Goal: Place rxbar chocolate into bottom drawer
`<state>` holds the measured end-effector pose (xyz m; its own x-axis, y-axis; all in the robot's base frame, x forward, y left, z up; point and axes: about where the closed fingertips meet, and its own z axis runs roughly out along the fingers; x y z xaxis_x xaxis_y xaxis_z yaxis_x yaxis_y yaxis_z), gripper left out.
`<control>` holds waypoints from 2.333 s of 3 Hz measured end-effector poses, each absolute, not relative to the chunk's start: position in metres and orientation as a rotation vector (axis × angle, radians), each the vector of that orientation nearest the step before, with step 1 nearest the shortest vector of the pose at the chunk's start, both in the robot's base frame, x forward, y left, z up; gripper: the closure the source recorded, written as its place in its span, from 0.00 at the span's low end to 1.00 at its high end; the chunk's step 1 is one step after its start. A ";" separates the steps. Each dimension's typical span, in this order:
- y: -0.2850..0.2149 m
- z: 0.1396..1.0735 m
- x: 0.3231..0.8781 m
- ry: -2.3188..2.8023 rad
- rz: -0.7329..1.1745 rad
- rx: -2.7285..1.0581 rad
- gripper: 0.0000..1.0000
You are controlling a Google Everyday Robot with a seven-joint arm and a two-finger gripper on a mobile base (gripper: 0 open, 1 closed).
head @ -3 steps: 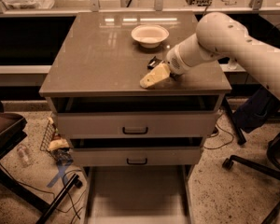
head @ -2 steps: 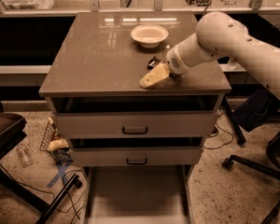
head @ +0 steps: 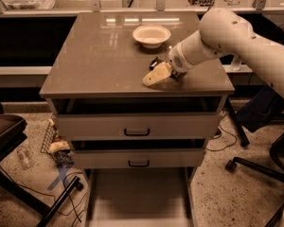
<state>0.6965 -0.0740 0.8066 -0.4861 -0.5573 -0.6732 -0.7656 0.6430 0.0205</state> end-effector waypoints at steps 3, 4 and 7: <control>-0.082 0.856 0.697 2.201 0.371 -1.029 1.00; -0.105 0.913 0.673 2.146 0.307 -0.990 1.00; -0.128 0.876 0.556 2.014 0.495 -0.761 1.00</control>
Offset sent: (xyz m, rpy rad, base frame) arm 0.0000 0.0001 0.0034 0.0000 0.0001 0.0001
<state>0.5561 -0.1279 0.8758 -0.4066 -0.3217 -0.8551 -0.6813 0.7304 0.0492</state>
